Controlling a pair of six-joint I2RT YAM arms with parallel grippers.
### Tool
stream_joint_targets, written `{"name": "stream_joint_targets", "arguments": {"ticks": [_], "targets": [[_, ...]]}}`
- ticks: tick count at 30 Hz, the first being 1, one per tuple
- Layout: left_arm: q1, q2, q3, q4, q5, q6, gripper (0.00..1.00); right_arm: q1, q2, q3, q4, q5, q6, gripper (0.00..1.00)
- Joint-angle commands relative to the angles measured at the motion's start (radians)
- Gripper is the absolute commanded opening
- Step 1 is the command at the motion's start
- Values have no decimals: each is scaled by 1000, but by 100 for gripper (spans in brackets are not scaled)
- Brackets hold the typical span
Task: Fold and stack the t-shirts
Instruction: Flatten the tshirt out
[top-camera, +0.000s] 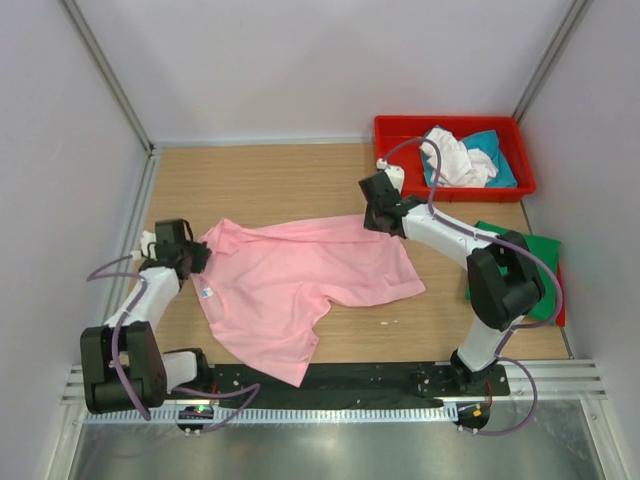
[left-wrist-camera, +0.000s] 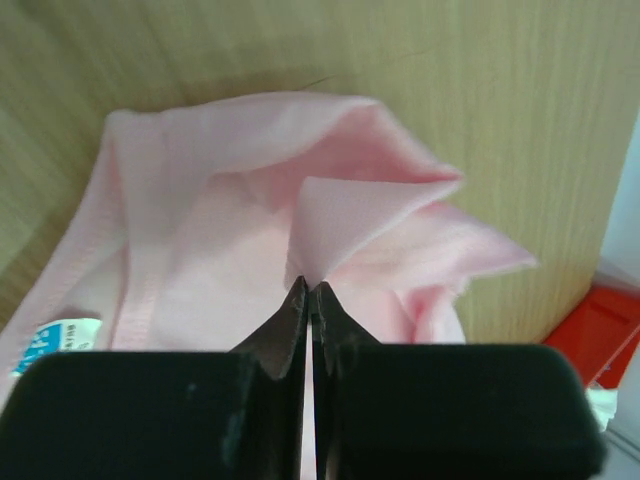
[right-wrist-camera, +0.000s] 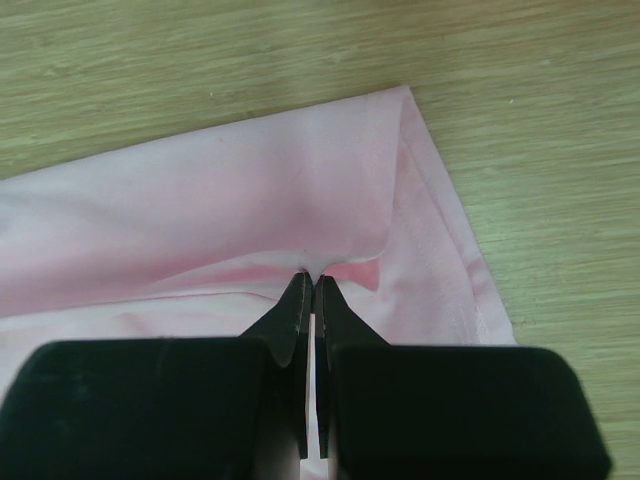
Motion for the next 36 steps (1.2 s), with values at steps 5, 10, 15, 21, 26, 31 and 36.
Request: {"name": "stream_joint_targets", "arguments": {"ticks": [5, 10, 15, 21, 26, 31, 36], "targets": [[25, -46, 448, -234, -6, 352, 0, -41, -83, 163, -48, 32, -117, 1], [37, -33, 737, -380, 52, 526, 0, -76, -113, 396, -147, 37, -195, 1], [40, -15, 1061, -456, 112, 613, 1, -83, -175, 586, -177, 69, -275, 1], [42, -1, 1371, -603, 199, 702, 1, -84, -285, 707, -235, 63, -315, 1], [42, -72, 1531, -690, 224, 729, 1, -84, -409, 708, -273, 4, -303, 1], [42, -142, 1695, -830, 207, 739, 1, -86, -560, 714, -327, -48, -304, 1], [23, -236, 1736, -825, 148, 686, 0, -84, -644, 769, -396, -130, -311, 1]]}}
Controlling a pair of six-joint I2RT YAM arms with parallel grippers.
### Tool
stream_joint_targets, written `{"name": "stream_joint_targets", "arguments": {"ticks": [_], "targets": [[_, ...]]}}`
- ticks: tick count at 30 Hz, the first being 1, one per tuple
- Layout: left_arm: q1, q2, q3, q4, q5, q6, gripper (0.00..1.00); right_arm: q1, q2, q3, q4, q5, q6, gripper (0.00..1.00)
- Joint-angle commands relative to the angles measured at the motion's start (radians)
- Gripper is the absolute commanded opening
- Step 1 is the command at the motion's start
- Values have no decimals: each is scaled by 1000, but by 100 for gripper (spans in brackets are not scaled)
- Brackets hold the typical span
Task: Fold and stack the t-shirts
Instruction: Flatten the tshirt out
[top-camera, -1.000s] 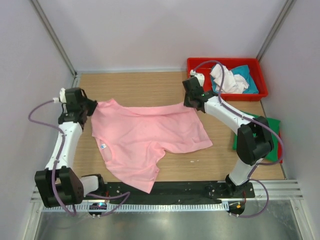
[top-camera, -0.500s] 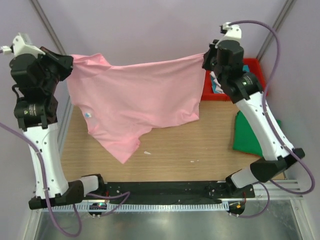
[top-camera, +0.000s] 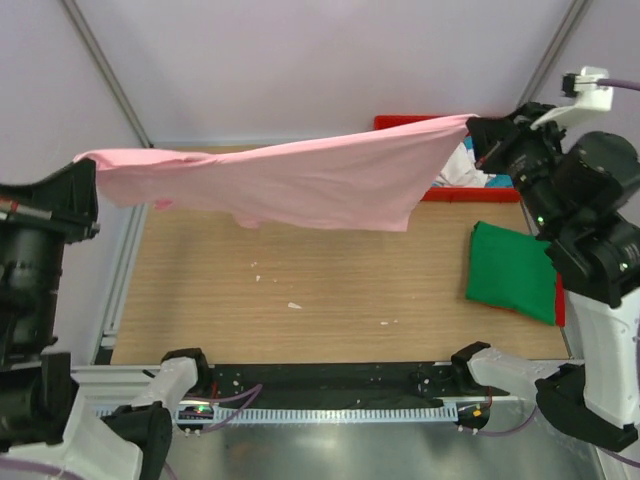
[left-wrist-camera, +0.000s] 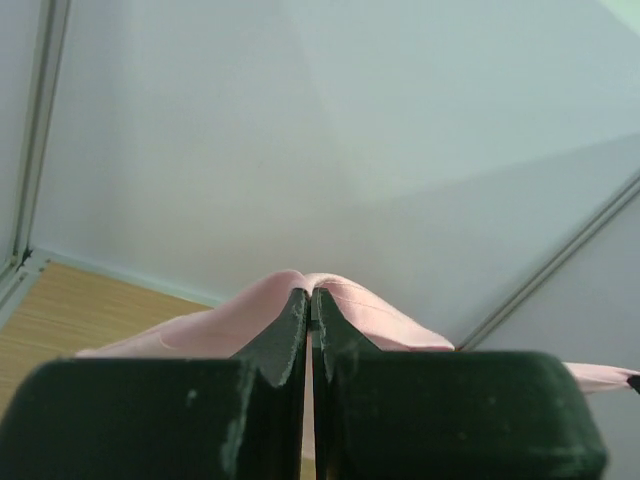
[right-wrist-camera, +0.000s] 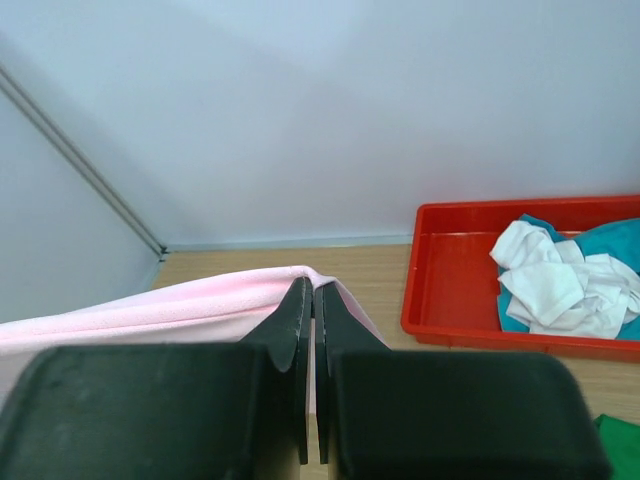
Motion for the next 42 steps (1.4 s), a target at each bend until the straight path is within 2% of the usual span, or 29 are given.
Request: {"name": "stream_joint_targets", "arguments": {"ticks": [1, 6, 7, 12, 14, 19, 21, 25, 29, 31, 35, 38, 39, 42], "targets": [[-11, -33, 72, -44, -41, -23, 1, -2, -49, 77, -80, -65, -22, 1], [-36, 1, 231, -94, -93, -60, 1, -2, -49, 105, -138, -122, 3, 1], [-40, 13, 279, -106, -147, -49, 1, -2, -49, 95, -134, -134, 9, 1], [-59, 90, 263, -159, -255, 14, 0, -2, -9, -24, -100, -64, 18, 1], [-60, 119, 188, -145, -255, 40, 0, -2, 12, -82, -76, -12, 21, 1], [-59, 205, -74, 46, -216, 85, 0, -2, 153, -191, 58, 29, 13, 1], [-60, 243, -121, 116, -232, 97, 0, -2, 210, -211, 125, 15, 17, 1], [-57, 381, -234, 195, -320, 117, 0, -3, 424, -247, 250, -5, 36, 1], [-39, 464, -429, 391, -331, 103, 0, -11, 639, -231, 342, 44, 41, 1], [-28, 511, -506, 444, -307, 86, 0, -25, 737, -204, 385, 36, 41, 1], [-19, 700, -532, 591, -269, 78, 0, -107, 1023, -8, 379, -46, 58, 1], [-16, 812, -471, 649, -250, 65, 0, -150, 1133, 133, 399, -169, 75, 1], [-10, 890, -442, 650, -236, 56, 0, -170, 1193, 176, 393, -195, 75, 1], [-9, 998, -331, 636, -180, 37, 0, -202, 1271, 272, 414, -315, 63, 1]]}}
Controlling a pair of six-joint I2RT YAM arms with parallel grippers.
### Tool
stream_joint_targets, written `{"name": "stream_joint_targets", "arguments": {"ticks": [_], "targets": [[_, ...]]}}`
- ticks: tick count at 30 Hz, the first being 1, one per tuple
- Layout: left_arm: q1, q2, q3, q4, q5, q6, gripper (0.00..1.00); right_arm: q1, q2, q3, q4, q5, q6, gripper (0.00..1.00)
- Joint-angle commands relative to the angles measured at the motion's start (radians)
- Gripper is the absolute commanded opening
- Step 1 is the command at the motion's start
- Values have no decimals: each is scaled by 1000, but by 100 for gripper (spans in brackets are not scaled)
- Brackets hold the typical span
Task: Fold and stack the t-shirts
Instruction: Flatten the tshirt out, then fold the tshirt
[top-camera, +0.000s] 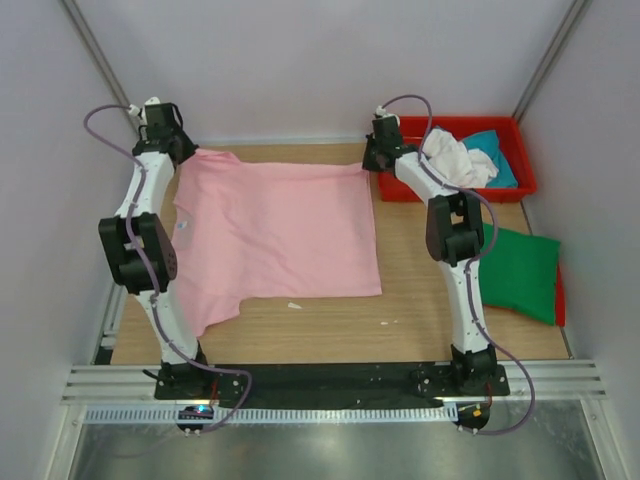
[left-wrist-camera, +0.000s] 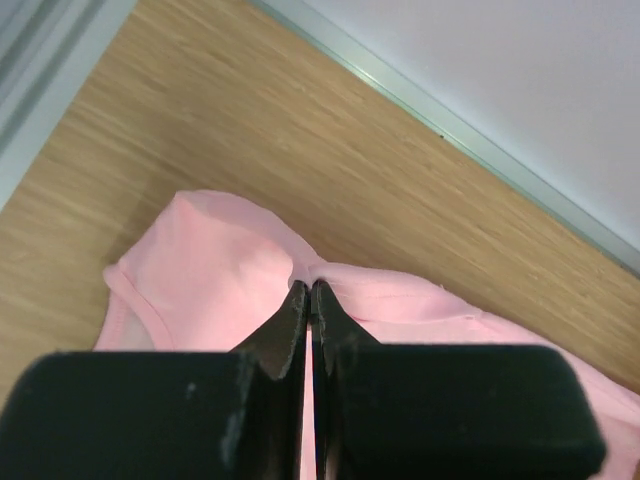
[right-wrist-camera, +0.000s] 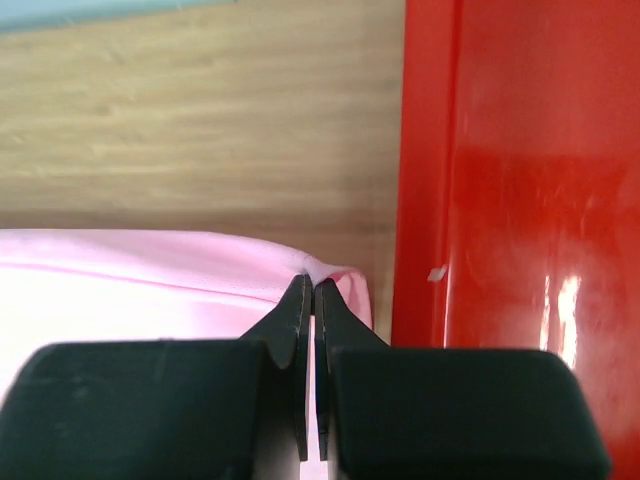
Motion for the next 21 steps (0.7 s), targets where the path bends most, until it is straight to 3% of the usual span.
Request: {"name": "stream_joint_targets", "arguments": {"ticks": [1, 8, 13, 21], "targets": [[11, 62, 114, 106, 54, -37, 0, -59, 15, 129, 71, -142, 19, 1], [13, 91, 85, 155, -6, -61, 0, -100, 71, 185, 147, -211, -2, 1], [22, 120, 182, 111, -9, 30, 0, -88, 65, 192, 183, -218, 39, 1], [118, 146, 203, 120, 108, 10, 0, -4, 41, 144, 149, -115, -16, 1]]}}
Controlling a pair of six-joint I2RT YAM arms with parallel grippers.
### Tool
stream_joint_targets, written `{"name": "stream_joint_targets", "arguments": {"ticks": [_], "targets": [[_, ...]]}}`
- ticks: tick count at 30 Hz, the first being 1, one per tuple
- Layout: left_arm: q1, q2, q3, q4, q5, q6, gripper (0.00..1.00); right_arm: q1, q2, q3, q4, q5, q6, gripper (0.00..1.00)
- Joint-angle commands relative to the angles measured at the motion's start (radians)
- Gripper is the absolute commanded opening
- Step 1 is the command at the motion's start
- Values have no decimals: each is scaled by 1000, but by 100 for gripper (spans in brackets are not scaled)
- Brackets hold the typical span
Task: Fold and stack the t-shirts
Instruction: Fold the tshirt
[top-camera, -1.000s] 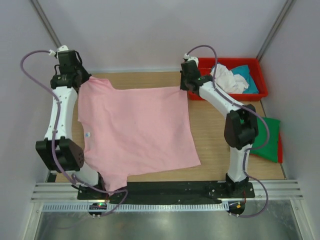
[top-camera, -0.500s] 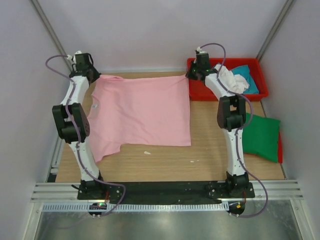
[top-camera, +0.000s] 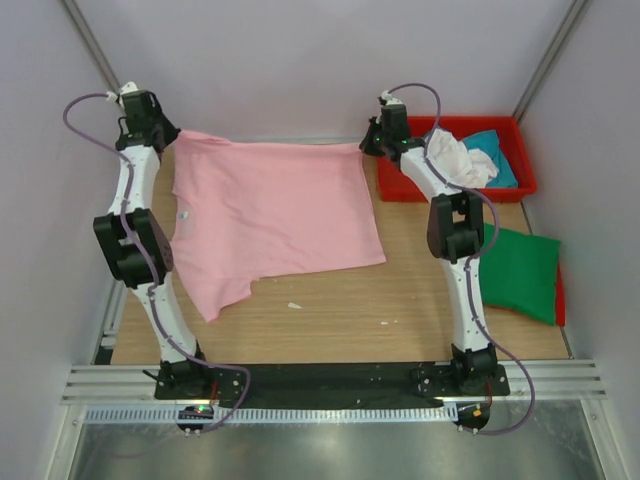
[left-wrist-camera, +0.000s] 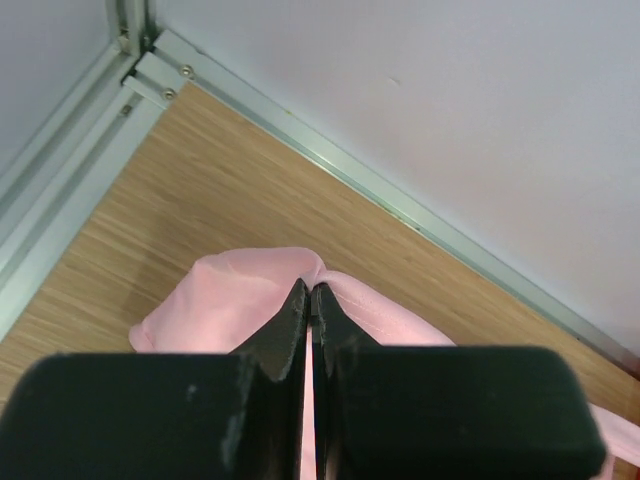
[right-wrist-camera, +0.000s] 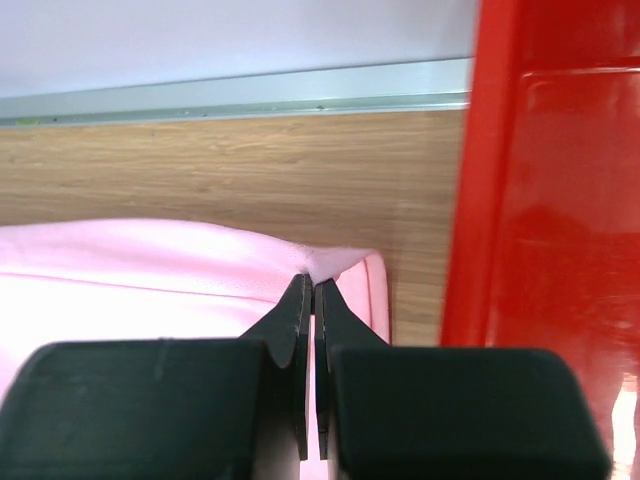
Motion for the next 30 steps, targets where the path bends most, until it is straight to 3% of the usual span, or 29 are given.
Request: {"name": "stream_joint_targets", "arguments": {"ticks": [1, 9, 16, 25, 30], "targets": [[51, 14, 7, 49, 49, 20, 0, 53, -29, -12, 27, 93, -31, 1], [72, 27, -59, 109, 226, 33, 0, 79, -22, -4, 27, 158, -3, 1], [71, -118, -241, 115, 226, 73, 0, 80, -16, 23, -29, 158, -61, 1], [63, -341, -554, 89, 168, 70, 0, 77, -68, -98, -43, 168, -60, 1], [60, -431, -626, 63, 151, 53, 0, 76, -42, -50, -76, 155, -67, 1]]}}
